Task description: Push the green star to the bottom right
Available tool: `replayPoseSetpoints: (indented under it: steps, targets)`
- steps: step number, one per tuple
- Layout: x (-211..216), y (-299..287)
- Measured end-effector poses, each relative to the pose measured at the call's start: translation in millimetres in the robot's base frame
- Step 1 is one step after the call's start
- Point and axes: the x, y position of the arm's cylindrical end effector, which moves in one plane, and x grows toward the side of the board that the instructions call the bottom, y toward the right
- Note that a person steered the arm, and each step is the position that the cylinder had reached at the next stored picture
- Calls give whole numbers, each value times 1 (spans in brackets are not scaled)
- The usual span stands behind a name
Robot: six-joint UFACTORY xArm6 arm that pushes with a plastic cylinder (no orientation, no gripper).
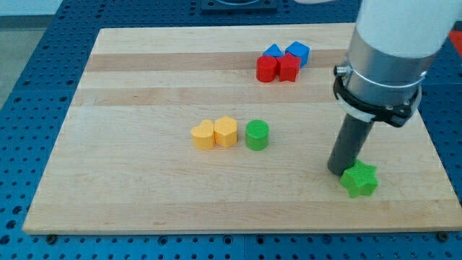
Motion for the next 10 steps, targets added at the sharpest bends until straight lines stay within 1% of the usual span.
replayPoseSetpoints:
  steps: [3,4,5,6,7,10]
  targets:
    - [-3,1]
    - [-14,-13]
    - [-12,-39]
    - [9,-56]
    - [23,-55]
    - [23,18]
